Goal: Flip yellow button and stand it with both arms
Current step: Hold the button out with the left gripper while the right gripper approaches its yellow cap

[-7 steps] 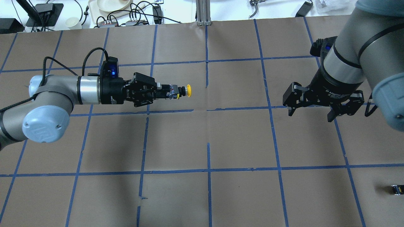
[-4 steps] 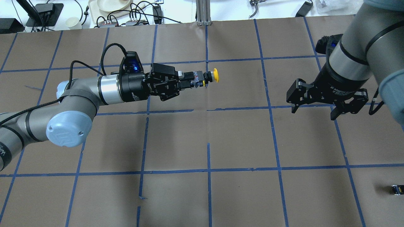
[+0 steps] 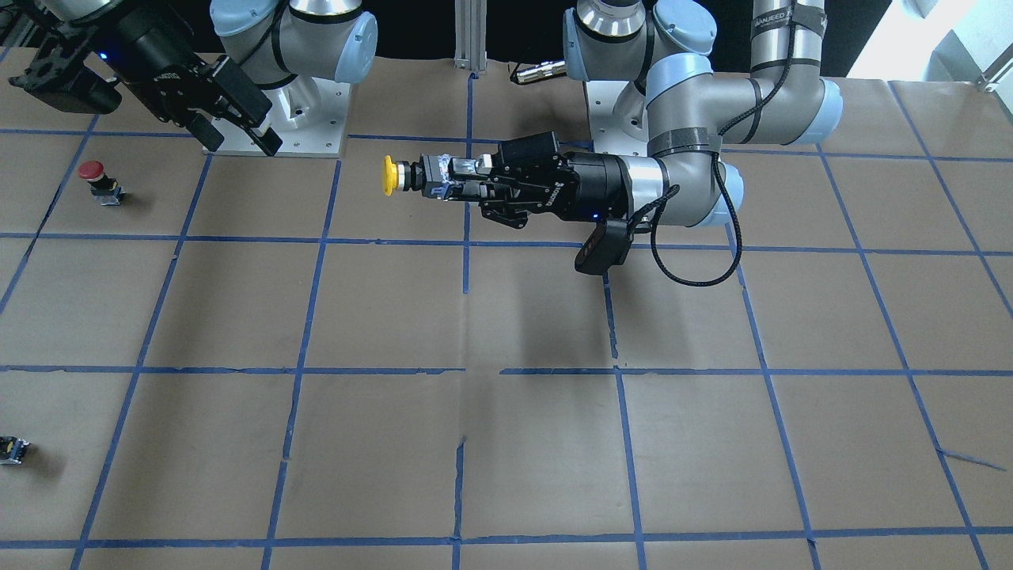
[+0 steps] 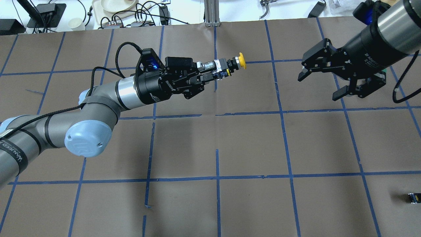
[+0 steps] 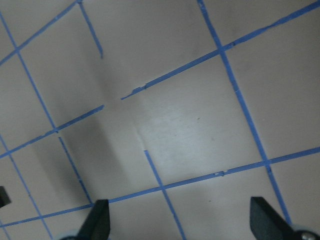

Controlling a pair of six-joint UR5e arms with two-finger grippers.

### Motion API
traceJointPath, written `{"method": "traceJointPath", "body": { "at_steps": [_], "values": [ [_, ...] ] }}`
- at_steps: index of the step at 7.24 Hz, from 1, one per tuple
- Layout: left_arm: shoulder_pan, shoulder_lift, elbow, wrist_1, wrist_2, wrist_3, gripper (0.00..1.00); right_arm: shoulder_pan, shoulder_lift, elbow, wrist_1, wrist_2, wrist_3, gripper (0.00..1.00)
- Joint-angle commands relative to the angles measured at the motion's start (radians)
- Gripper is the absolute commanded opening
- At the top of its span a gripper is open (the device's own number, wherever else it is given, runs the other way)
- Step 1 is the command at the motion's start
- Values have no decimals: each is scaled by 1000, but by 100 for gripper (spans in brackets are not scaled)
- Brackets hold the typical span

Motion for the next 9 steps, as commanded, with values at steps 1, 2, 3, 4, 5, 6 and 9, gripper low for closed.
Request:
{"method": "traceJointPath", "body": {
  "at_steps": [1, 2, 3, 4, 5, 6, 9],
  "values": [
    [-14, -4, 2, 1, -18, 0, 20, -12, -2, -9, 5, 203, 73, 100],
    [-15, -15, 3, 1, -20, -3, 20, -12, 0, -6, 3, 319, 113, 100],
    [-18, -23, 11, 4, -21, -3, 20, -13, 0, 3, 3, 387, 159, 100],
    [-24, -23, 11, 4, -23, -3, 20, -9, 0, 11, 6, 395, 163, 100],
    [-37, -23, 11, 4, -27, -4, 20, -7, 14, 43, 3, 470, 163, 100],
    [-63, -24, 12, 2, -85, -3, 20, -7, 53, 80, -9, 545, 166, 100],
    [-71, -32, 22, 2, -89, -3, 20, -4, 51, 76, -9, 579, 291, 100]
  ]
}}
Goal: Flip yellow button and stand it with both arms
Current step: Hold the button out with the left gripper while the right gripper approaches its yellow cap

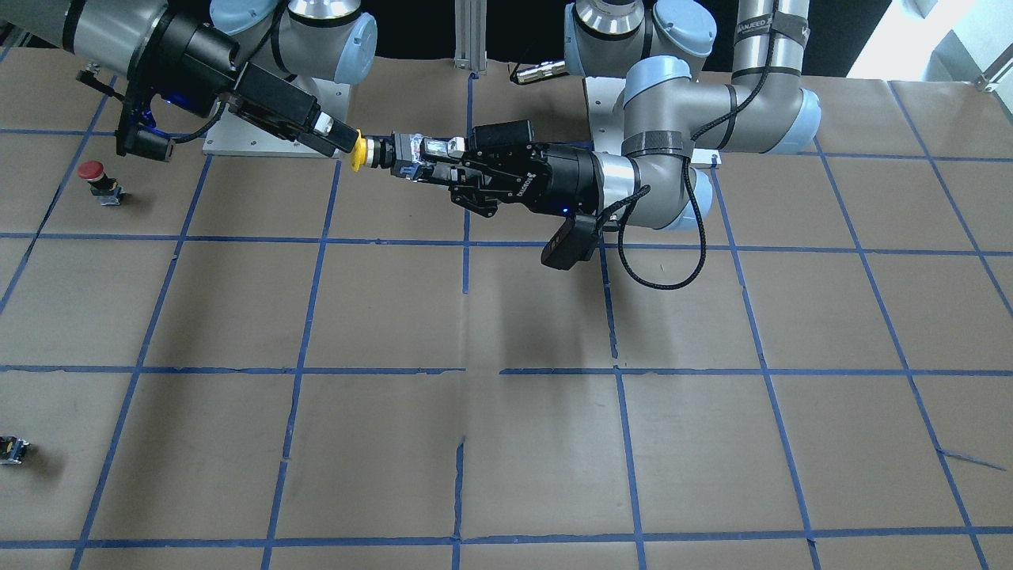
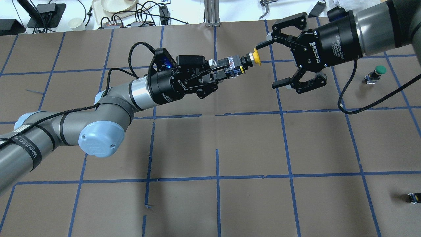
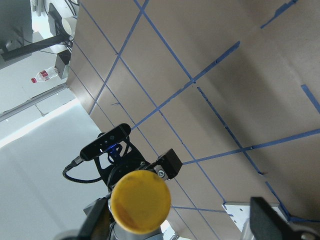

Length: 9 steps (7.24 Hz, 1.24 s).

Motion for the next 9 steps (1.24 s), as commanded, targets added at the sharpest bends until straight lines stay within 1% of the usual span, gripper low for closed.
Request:
{"method": "traceJointPath", "body": {
  "at_steps": [1, 3, 4, 5, 6, 7, 8, 9],
  "values": [
    [-2, -2, 2, 0, -1, 0, 20, 1, -8, -9, -2, 80, 91, 100],
    [-2, -2, 2, 0, 2, 0, 20, 1, 4, 4, -58, 81, 93, 100],
    [-2, -2, 2, 0, 2, 0, 20, 1, 6, 6, -63, 79, 90, 97],
    [-2, -2, 2, 0, 2, 0, 20, 1, 6, 7, -63, 79, 90, 93],
    [-2, -2, 2, 0, 3, 0, 20, 1, 8, 10, -62, 79, 90, 85],
    [-2, -5, 2, 0, 5, 0, 21, 1, 8, 10, -62, 78, 93, 73],
    [-2, -5, 2, 0, 5, 0, 21, 1, 8, 9, -60, 78, 94, 56],
    [-2, -5, 0, 0, 6, 2, 21, 1, 8, 9, -62, 78, 91, 33]
  ]
}}
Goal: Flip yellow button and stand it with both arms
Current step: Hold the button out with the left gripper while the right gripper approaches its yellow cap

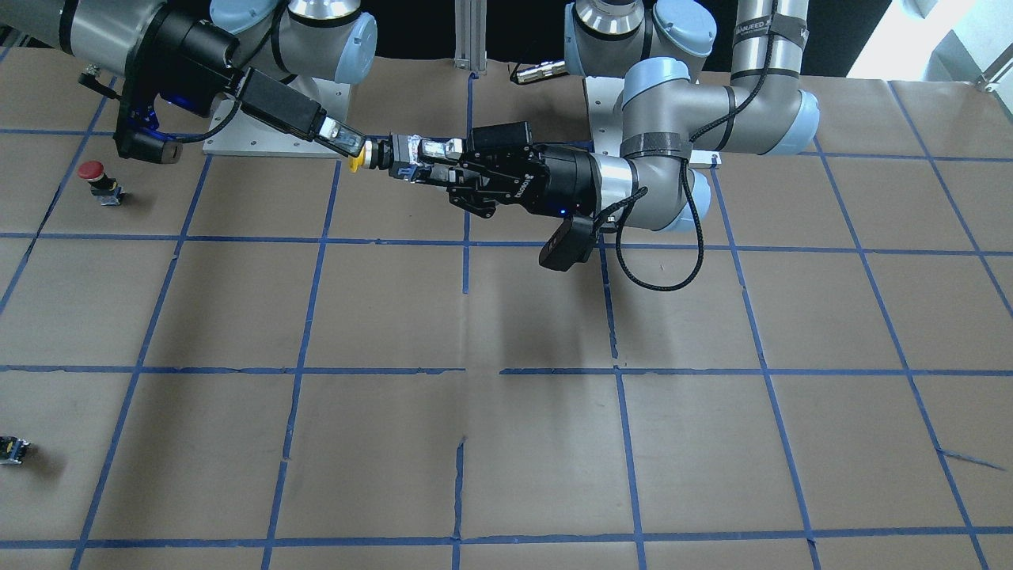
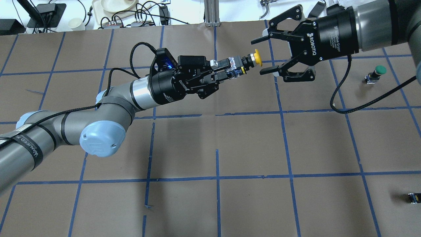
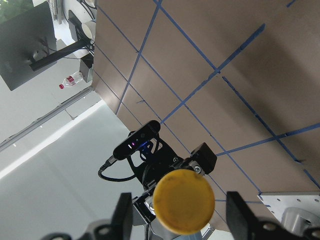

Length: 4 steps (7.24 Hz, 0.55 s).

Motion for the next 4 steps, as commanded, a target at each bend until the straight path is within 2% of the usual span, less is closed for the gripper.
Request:
{"method": "traceJointPath", "body": {
  "at_steps": [1, 2, 3, 4],
  "values": [
    [0, 0, -1, 0, 1, 0, 21, 0, 2, 0, 1, 0, -6, 17],
    [0, 0, 0, 0, 1, 0, 21, 0, 2, 0, 1, 0, -2, 10],
    [0, 0, -1, 0, 0, 0, 21, 0, 0, -2, 2, -2, 0, 10],
    [0, 0, -1, 0, 1, 0, 37, 0, 0, -2, 2, -2, 2, 10]
  ]
}}
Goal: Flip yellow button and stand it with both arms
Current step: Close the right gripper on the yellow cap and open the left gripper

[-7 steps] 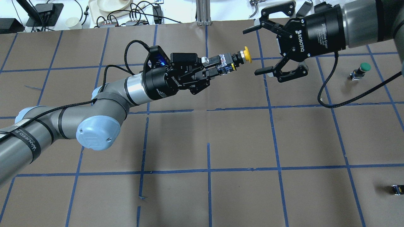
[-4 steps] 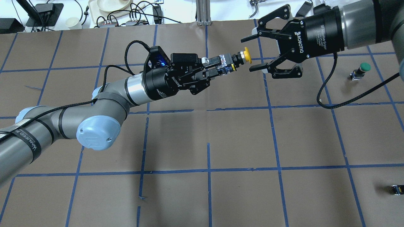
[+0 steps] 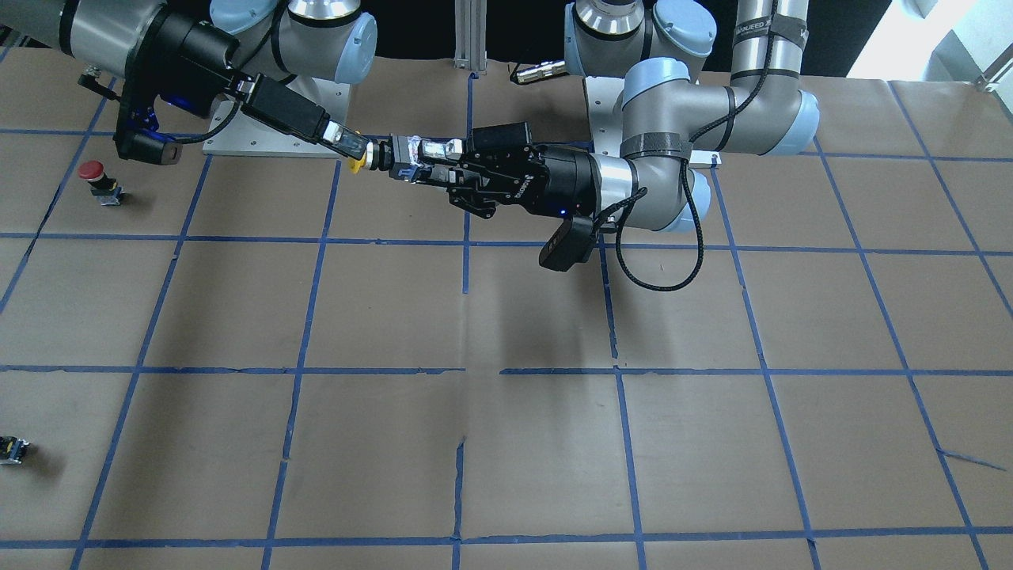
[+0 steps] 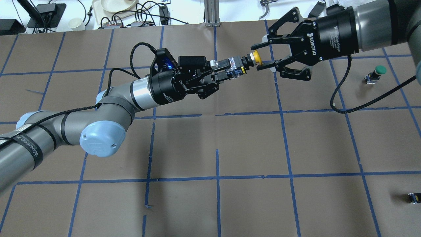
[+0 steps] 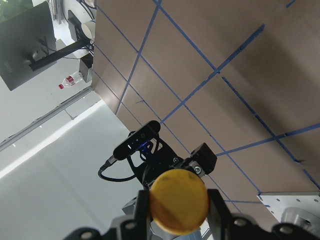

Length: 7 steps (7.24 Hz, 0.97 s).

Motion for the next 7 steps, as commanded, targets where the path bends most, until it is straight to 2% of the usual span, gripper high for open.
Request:
{"method": "traceJointPath", "body": {
  "at_steps": [1, 4, 5, 6, 7],
  "values": [
    [0, 0, 1, 0, 2, -12, 99, 0, -1, -1, 5, -2, 2, 10],
    [3, 8, 19, 43, 10, -113, 100, -11, -1, -14, 1, -11, 1, 10],
    [12, 15, 50, 136, 113, -240, 100, -18, -1, -19, -13, -46, -16, 10],
    [17, 17, 85, 320, 280, -455, 100, -41, -1, -20, -62, -141, -21, 10],
    [18, 17, 107, 530, 444, -674, 100, -76, 1, -19, -84, -196, -47, 10]
  ]
}}
